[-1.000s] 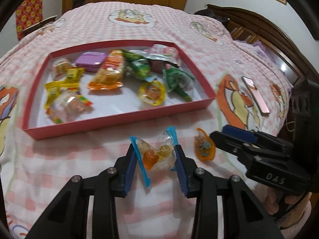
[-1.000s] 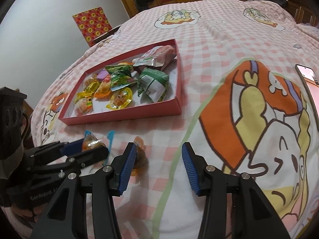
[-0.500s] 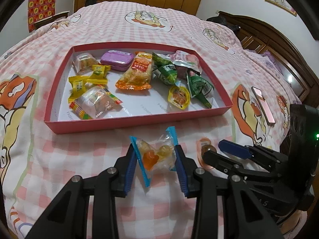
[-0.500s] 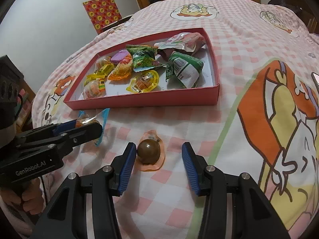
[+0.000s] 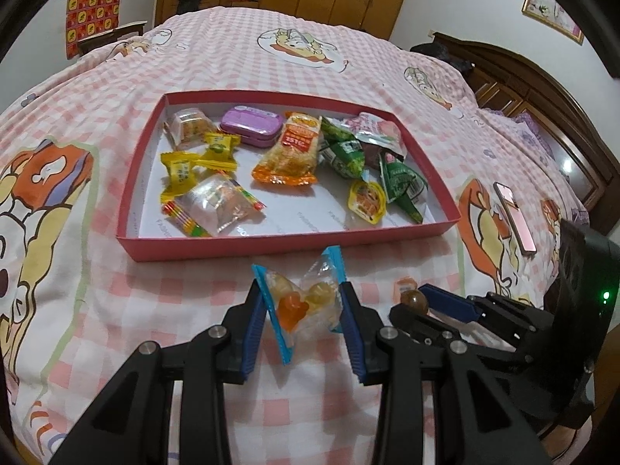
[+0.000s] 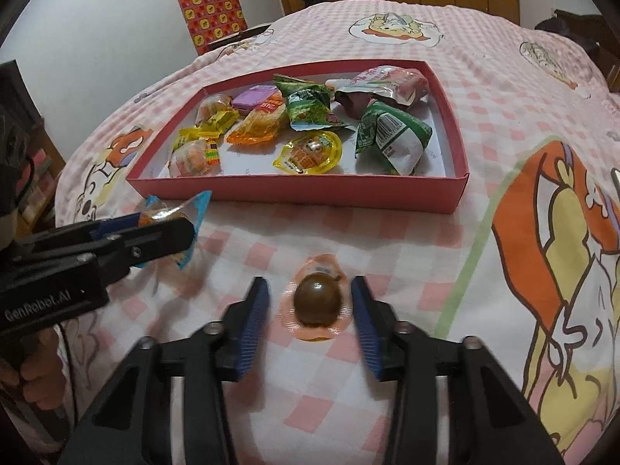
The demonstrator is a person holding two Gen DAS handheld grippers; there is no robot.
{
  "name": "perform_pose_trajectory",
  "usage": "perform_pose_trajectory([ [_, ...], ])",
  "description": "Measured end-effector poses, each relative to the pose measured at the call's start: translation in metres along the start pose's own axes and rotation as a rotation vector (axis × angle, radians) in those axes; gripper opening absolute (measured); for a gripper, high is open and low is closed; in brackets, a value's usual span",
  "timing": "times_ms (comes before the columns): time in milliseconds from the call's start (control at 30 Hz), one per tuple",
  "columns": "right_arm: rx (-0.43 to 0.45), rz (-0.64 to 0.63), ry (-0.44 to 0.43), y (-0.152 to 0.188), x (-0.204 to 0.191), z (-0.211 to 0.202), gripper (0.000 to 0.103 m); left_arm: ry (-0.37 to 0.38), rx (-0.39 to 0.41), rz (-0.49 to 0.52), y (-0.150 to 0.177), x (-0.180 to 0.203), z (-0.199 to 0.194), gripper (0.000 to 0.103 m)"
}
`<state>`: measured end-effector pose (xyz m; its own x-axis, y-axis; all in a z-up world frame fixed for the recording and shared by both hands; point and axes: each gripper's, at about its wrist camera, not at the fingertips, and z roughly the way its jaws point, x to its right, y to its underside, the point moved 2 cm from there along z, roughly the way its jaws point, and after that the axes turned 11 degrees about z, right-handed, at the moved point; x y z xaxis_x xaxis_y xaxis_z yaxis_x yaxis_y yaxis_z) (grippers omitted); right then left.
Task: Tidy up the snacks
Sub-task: 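Grasp the clear blue-ended candy with the left gripper while the right grasps the chocolate ball, then carry the clear candy and chocolate ball into the box and open both grippers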
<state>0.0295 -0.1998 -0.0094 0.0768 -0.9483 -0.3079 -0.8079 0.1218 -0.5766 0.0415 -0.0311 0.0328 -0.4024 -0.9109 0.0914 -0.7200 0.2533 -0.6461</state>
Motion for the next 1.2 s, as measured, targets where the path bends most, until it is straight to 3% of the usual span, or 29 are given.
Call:
perform_pose_trajectory([
  [600, 0.041, -0.030, -0.058, -0.021, -0.019, -0.023, 0.035, -0.050, 0.075, -0.012, -0.028, -0.024, -0.020, 0.038],
  [1200, 0.108, -0.024, -0.018, -0.090, -0.015, -0.013, 0.035, -0.082, 0.102, 0.024, -0.076, -0.033, 0.005, 0.039],
])
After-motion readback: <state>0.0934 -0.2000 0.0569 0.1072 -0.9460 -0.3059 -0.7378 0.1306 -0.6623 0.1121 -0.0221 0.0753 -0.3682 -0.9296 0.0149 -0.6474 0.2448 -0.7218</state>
